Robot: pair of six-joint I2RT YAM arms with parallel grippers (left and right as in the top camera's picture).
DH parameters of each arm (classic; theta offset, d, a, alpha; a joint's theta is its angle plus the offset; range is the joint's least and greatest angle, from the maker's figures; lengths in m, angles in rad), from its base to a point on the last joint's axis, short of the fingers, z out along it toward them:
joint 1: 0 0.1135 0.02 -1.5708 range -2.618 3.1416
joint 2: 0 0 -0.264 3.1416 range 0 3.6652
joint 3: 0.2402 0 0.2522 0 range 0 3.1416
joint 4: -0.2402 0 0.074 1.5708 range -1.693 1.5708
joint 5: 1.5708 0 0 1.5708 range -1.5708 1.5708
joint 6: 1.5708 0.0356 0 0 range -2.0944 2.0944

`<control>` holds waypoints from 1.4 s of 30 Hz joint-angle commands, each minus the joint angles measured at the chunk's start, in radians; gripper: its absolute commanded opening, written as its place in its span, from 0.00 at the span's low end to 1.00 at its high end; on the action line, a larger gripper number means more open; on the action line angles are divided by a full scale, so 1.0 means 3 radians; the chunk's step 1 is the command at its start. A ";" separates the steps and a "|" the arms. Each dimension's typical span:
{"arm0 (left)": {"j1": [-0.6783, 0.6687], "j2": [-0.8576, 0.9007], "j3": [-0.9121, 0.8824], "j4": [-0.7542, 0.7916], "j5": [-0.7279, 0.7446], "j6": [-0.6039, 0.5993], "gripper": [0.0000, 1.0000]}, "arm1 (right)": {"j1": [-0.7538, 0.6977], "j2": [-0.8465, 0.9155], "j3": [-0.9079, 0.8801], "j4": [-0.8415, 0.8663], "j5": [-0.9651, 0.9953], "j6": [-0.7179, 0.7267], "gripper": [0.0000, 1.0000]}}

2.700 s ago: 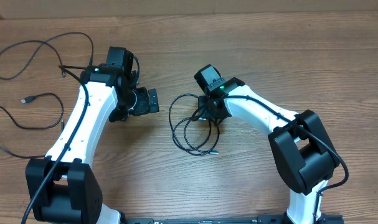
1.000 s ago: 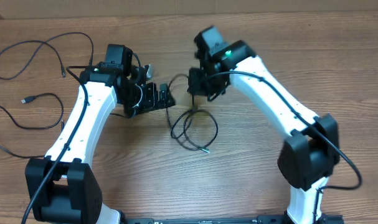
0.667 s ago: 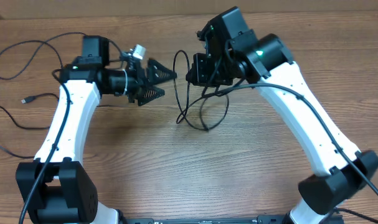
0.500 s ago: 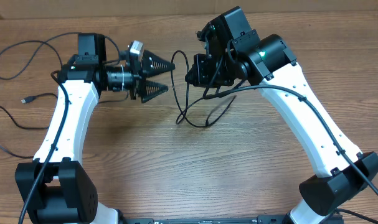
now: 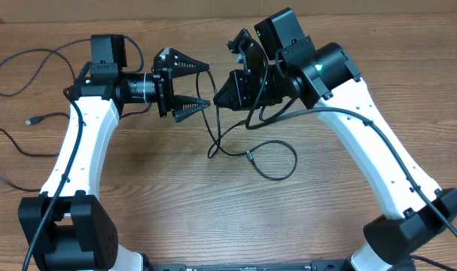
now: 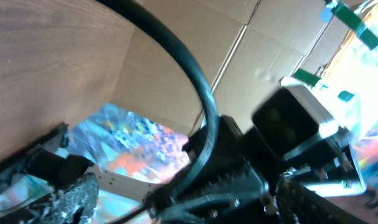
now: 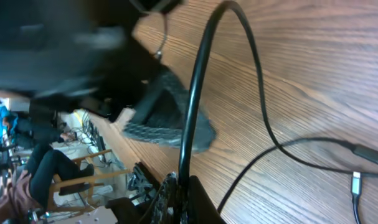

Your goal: Untangle cables

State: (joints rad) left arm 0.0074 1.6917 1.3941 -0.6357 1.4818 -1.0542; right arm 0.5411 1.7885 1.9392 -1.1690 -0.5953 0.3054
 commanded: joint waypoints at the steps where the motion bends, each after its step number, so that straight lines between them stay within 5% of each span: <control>1: -0.0008 0.0004 0.0060 0.0006 0.0088 -0.0179 0.88 | 0.0117 -0.0247 0.0071 0.0051 0.0069 -0.0086 0.04; 9: -0.0008 0.0004 0.0060 0.0005 0.0019 -0.0179 0.78 | 0.0287 -0.0264 0.0071 0.0055 0.0249 -0.0085 0.04; 17: -0.0008 0.0005 0.0058 0.0001 -0.0730 -0.0013 0.56 | 0.0249 -0.0264 0.0071 -0.0078 0.0746 0.0047 0.04; 22: -0.0027 0.0005 0.0058 -0.0259 -0.1605 0.0491 0.65 | 0.0146 -0.0264 0.0066 -0.0277 0.1097 0.0230 0.33; 26: -0.0027 0.0005 0.0056 -0.0594 -0.2717 0.1116 0.78 | 0.0061 -0.0263 0.0060 -0.0393 0.1101 0.0229 0.88; 27: -0.0027 0.0005 0.0056 -0.0790 -0.3375 0.1306 0.84 | 0.0025 -0.0263 0.0060 -0.0449 0.1110 0.0229 1.00; 30: -0.0027 0.0006 0.0053 -0.1116 -0.4078 0.1322 0.85 | -0.0001 -0.0263 0.0039 -0.0464 0.1111 0.0229 1.00; 36: -0.0042 0.0017 0.0041 -0.1460 -0.4543 0.1349 0.85 | -0.0001 -0.0252 0.0033 -0.0444 0.1111 0.0230 1.00; 42: -0.0207 0.0018 -0.0217 -0.1456 -0.4269 0.1511 0.89 | -0.0015 -0.0252 0.0034 -0.0345 0.1213 0.0242 1.00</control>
State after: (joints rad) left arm -0.0158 1.6924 1.3811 -1.0763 0.2005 -0.6483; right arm 0.5438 1.7298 1.9392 -1.2839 -0.2626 0.3698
